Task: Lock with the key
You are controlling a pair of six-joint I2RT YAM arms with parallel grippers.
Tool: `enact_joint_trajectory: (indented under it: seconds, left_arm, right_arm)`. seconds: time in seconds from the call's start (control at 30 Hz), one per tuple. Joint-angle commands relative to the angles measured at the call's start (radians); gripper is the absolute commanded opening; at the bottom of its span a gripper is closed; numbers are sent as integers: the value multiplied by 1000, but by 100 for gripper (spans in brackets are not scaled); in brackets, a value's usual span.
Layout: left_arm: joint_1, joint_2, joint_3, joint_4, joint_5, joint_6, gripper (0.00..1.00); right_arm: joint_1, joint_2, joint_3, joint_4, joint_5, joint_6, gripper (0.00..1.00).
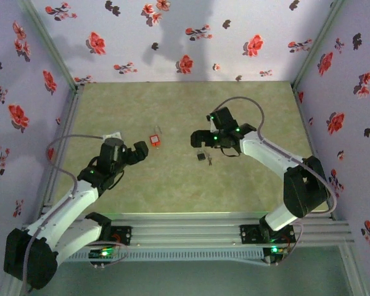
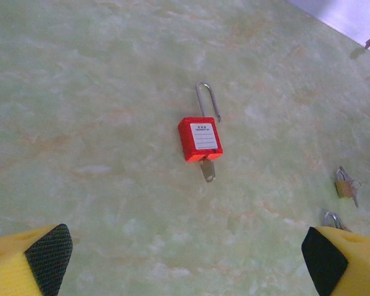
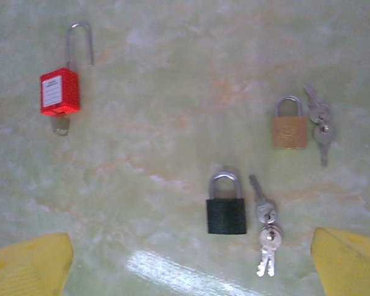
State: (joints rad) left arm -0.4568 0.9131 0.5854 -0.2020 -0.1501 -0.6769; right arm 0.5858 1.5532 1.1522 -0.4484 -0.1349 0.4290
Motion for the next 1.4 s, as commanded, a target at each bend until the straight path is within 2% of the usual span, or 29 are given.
enact_joint_trajectory:
  seconds: [0.0,0.33,0.73,1.07,1.37]
  left_arm:
    - [14,-34,-22,15,-39,-21,100]
    - [26,-162,-74,-11,-149,-62,100]
    - [32,-254,-113,-44,-270,-98,100]
    - [33,-267,-122,-50,-299,-108,100]
    - [35,-276,-126,-52,-304,-109,100]
  right_arm:
    - [63,33,84,-69,76,-22,100]
    - [189,279,373,-186,185,-13,99]
    - [260,573,710,-274,217,17,99]
    - [300,784,978,-367,232,-12,89]
    - [311,895,1101,-404,235,-34,80]
